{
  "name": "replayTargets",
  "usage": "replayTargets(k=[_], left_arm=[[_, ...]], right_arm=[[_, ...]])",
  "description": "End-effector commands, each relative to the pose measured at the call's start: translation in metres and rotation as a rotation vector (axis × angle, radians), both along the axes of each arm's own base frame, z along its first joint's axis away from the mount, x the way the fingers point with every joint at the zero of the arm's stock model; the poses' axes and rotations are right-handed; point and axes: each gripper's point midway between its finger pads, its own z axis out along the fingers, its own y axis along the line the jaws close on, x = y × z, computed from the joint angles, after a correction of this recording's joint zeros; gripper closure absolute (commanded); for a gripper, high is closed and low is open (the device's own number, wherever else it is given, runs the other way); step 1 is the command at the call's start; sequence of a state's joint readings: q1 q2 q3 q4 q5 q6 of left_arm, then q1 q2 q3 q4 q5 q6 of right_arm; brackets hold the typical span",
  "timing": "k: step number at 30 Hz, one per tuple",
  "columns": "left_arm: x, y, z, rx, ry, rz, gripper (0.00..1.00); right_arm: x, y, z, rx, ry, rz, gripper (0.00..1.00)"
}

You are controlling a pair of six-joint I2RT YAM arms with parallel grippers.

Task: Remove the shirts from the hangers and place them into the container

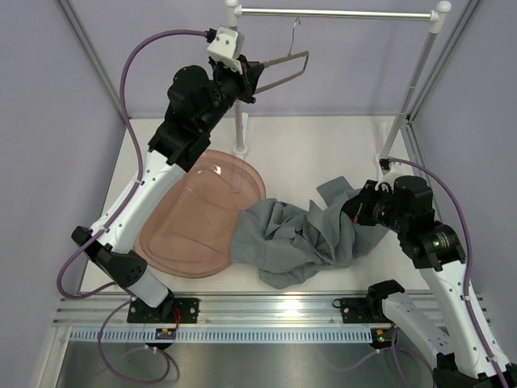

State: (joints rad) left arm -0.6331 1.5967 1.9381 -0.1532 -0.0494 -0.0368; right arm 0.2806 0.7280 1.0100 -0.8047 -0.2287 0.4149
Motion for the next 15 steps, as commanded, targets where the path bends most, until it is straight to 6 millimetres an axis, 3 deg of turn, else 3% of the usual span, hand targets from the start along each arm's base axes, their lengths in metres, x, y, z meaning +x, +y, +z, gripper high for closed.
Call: replayTargets(k=[1, 9, 15], left_arm=[[-0.041, 0.014, 0.067, -0.138, -0.166, -0.076, 1.00], [-0.055, 0.016, 0.063, -0.163, -0.174, -0.108, 1.00], [-0.047, 0.018, 0.068, -0.153, -0.195, -0.075, 1.00]], right_arm=[[0.008, 0.006, 0.006, 0.007, -0.046, 0.035, 1.00], [0.011, 0.009, 0.001, 0.016, -0.039, 0.040, 1.00], [0.011, 0.012, 0.000, 0.029, -0.035, 0.050, 1.00]])
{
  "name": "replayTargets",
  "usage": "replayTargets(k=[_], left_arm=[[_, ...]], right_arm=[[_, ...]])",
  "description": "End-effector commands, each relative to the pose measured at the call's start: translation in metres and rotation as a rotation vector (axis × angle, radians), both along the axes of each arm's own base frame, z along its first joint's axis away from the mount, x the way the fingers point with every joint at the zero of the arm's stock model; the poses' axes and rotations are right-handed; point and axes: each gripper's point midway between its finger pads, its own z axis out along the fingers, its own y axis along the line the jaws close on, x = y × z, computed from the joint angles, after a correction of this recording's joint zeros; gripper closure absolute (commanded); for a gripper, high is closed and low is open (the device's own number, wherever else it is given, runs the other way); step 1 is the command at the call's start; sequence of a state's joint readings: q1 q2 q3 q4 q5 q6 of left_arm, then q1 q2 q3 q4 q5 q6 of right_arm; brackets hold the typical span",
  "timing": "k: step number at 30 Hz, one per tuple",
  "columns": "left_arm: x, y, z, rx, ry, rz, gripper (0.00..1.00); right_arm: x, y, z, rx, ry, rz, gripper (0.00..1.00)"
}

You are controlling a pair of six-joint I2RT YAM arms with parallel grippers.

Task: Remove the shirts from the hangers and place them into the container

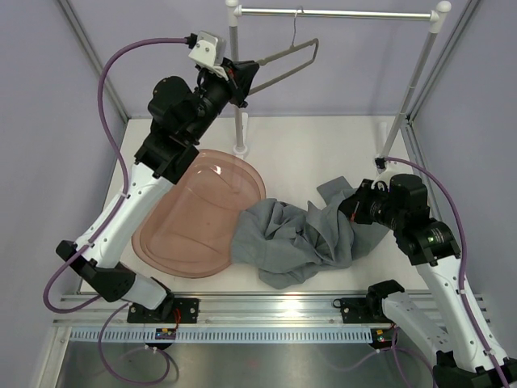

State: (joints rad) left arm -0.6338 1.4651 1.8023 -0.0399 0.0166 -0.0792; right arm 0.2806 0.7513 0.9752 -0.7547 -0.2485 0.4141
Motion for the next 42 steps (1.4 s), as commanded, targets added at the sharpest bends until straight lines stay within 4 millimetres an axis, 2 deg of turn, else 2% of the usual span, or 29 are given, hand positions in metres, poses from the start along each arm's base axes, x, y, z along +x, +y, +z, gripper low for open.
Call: replayTargets(k=[1, 2, 3, 4, 5, 6, 7, 14, 16, 17, 18, 24, 26, 27, 28, 31, 32, 34, 35, 36, 38, 42], left_arm=[[-0.010, 0.010, 0.052, -0.076, -0.139, 0.013, 1.00], [-0.009, 0.010, 0.056, -0.076, -0.145, 0.016, 1.00], [0.000, 0.006, 0.050, -0.061, -0.133, 0.021, 1.00], [-0.002, 0.007, 0.062, -0.070, -0.155, 0.023, 1.00], [0.001, 0.006, 0.063, -0.068, -0.154, 0.029, 1.00], [0.011, 0.002, 0.056, -0.050, -0.136, 0.036, 1.00], [0.011, 0.002, 0.061, -0.052, -0.141, 0.038, 1.00], [0.043, -0.001, 0.031, -0.036, -0.071, 0.058, 1.00], [0.044, 0.000, 0.022, -0.029, -0.053, 0.058, 1.00], [0.041, 0.002, 0.027, -0.043, -0.069, 0.057, 1.00], [0.043, 0.001, 0.020, -0.040, -0.057, 0.059, 1.00], [0.036, 0.005, 0.014, -0.036, -0.044, 0.061, 1.00], [0.038, 0.013, 0.013, -0.064, -0.030, 0.097, 0.98], [0.037, 0.015, 0.007, -0.065, -0.019, 0.103, 0.92], [0.036, 0.018, 0.006, -0.075, -0.019, 0.116, 0.76], [0.035, 0.023, 0.003, -0.076, -0.012, 0.132, 0.61], [0.036, 0.024, 0.000, -0.066, -0.002, 0.140, 0.51], [0.035, 0.029, 0.002, -0.070, 0.001, 0.161, 0.44], [0.034, 0.032, 0.003, -0.071, -0.001, 0.170, 0.19], [0.033, 0.034, 0.005, -0.072, -0.003, 0.179, 0.11], [0.026, 0.043, 0.014, -0.071, -0.014, 0.199, 0.01], [0.004, 0.061, 0.029, -0.076, -0.018, 0.216, 0.01]], right_arm=[[0.003, 0.006, 0.010, 0.021, -0.046, 0.035, 1.00], [0.003, 0.006, 0.011, 0.022, -0.046, 0.034, 1.00], [0.003, 0.006, 0.013, 0.022, -0.049, 0.035, 1.00], [0.003, 0.005, 0.014, 0.018, -0.052, 0.030, 1.00], [0.003, 0.005, 0.014, 0.017, -0.051, 0.029, 1.00], [0.003, 0.005, 0.017, 0.016, -0.055, 0.028, 1.00], [0.002, 0.005, 0.017, 0.015, -0.055, 0.028, 1.00], [0.003, 0.003, 0.020, 0.010, -0.064, 0.022, 1.00], [0.003, 0.003, 0.020, 0.012, -0.063, 0.023, 1.00], [0.004, 0.004, 0.020, 0.013, -0.065, 0.024, 1.00], [0.004, 0.005, 0.018, 0.014, -0.060, 0.028, 1.00], [0.005, 0.005, 0.016, 0.018, -0.058, 0.029, 1.00], [0.005, 0.006, 0.016, 0.021, -0.056, 0.032, 1.00], [0.005, 0.006, 0.016, 0.023, -0.057, 0.030, 1.00], [0.004, 0.006, 0.016, 0.027, -0.058, 0.030, 1.00], [0.005, 0.007, 0.016, 0.027, -0.059, 0.030, 1.00], [0.005, 0.007, 0.015, 0.027, -0.056, 0.031, 1.00], [0.006, 0.007, 0.014, 0.026, -0.055, 0.030, 1.00], [0.006, 0.007, 0.015, 0.026, -0.056, 0.030, 1.00], [0.006, 0.007, 0.015, 0.027, -0.058, 0.030, 1.00], [0.007, 0.007, 0.017, 0.027, -0.061, 0.026, 1.00], [0.010, 0.007, 0.021, 0.029, -0.071, 0.025, 1.00]])
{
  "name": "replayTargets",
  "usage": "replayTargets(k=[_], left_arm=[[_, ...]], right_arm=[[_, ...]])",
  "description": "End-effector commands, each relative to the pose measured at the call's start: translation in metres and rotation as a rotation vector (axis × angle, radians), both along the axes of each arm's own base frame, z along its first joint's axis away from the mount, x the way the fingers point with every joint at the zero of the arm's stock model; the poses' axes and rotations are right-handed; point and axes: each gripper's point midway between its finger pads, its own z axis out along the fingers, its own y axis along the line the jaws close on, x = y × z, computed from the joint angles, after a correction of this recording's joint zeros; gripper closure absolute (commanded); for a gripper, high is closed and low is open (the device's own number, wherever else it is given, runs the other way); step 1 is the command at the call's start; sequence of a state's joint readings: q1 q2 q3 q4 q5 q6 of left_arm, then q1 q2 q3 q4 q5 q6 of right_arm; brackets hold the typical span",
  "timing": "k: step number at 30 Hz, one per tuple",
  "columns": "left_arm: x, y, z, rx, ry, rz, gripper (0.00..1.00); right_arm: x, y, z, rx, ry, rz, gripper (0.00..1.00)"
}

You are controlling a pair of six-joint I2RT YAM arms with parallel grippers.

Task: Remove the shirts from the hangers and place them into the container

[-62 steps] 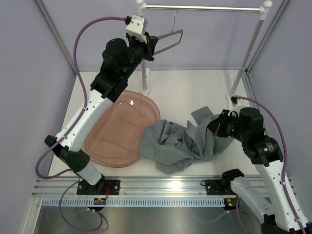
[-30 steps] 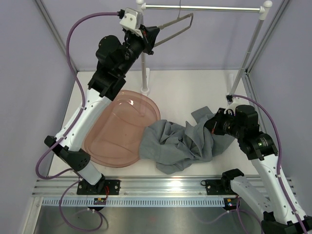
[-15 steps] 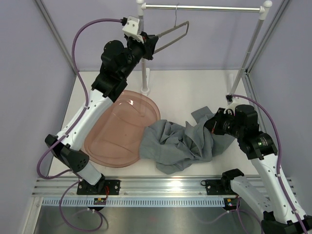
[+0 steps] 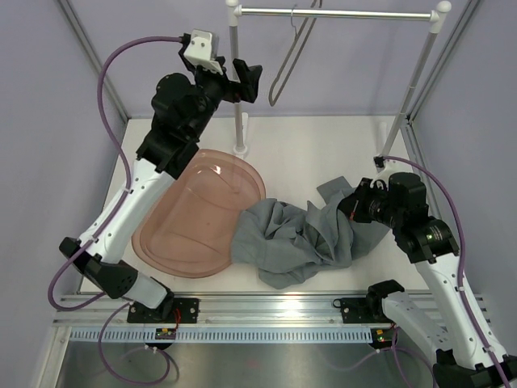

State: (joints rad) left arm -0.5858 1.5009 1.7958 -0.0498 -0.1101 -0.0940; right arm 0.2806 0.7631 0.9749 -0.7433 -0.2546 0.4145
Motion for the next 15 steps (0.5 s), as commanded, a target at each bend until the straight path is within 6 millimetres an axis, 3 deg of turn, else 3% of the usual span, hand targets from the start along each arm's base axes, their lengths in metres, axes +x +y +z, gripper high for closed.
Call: replayTargets(k=[1, 4, 8, 9, 10, 12, 13, 14, 15], left_arm=[[-0.040, 0.039, 0.051, -0.059, -0.086, 0.059, 0.01], [-0.068, 0.062, 0.044, -0.069, -0.042, 0.073, 0.01], [-0.111, 0.086, 0.002, -0.121, 0.065, 0.053, 0.01], [-0.137, 0.101, 0.007, -0.162, 0.041, 0.039, 0.01], [-0.137, 0.095, -0.028, -0.141, 0.103, 0.019, 0.03], [-0.158, 0.097, -0.056, -0.182, 0.162, -0.035, 0.05], [-0.170, 0.087, -0.068, -0.173, 0.195, -0.114, 0.06], [-0.178, 0.080, -0.078, -0.186, 0.232, -0.169, 0.07], [-0.191, 0.073, -0.085, -0.181, 0.251, -0.233, 0.07]], right_arm=[[0.010, 0.005, 0.023, 0.026, -0.078, 0.016, 1.00], [0.017, 0.007, 0.030, 0.024, -0.094, 0.017, 1.00], [0.032, 0.019, 0.056, 0.058, -0.174, 0.068, 1.00], [0.035, 0.023, 0.064, 0.072, -0.186, 0.077, 1.00], [0.040, 0.027, 0.085, 0.092, -0.237, 0.092, 1.00], [0.052, 0.041, 0.095, 0.123, -0.220, 0.138, 1.00], [0.053, 0.051, 0.123, 0.144, -0.266, 0.179, 1.00], [0.065, 0.062, 0.118, 0.140, -0.229, 0.210, 1.00], [0.068, 0.069, 0.128, 0.134, -0.238, 0.228, 1.00]])
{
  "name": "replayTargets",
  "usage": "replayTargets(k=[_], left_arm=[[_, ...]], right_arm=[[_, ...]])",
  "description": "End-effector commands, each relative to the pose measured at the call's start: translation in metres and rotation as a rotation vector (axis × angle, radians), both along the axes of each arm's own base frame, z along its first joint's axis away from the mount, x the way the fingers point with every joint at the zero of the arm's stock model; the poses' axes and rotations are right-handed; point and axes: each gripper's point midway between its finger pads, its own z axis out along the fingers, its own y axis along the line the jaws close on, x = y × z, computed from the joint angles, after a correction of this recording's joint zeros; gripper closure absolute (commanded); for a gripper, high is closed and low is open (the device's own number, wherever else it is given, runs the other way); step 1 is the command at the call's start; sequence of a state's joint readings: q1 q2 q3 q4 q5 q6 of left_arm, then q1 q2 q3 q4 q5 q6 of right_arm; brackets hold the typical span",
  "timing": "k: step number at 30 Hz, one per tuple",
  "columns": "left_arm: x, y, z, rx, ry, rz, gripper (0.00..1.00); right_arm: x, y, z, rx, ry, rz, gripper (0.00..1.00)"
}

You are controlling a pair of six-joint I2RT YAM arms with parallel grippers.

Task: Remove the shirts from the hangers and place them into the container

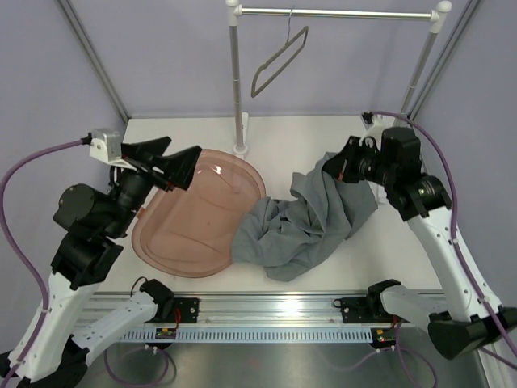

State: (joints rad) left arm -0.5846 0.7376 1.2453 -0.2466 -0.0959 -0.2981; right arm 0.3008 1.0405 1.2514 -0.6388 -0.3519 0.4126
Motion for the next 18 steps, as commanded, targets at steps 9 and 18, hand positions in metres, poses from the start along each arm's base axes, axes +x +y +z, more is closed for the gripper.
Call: replayTargets(k=[9, 18], left_arm=[[-0.078, -0.047, -0.129, 0.001, 0.325, -0.453, 0.19], [-0.103, -0.015, -0.143, -0.032, 0.284, -0.382, 0.01]], right_arm=[[0.013, 0.132, 0.134, 0.012, -0.228, 0.355, 1.00], [-0.015, 0.195, 0.171, 0.051, -0.284, 0.515, 1.00]])
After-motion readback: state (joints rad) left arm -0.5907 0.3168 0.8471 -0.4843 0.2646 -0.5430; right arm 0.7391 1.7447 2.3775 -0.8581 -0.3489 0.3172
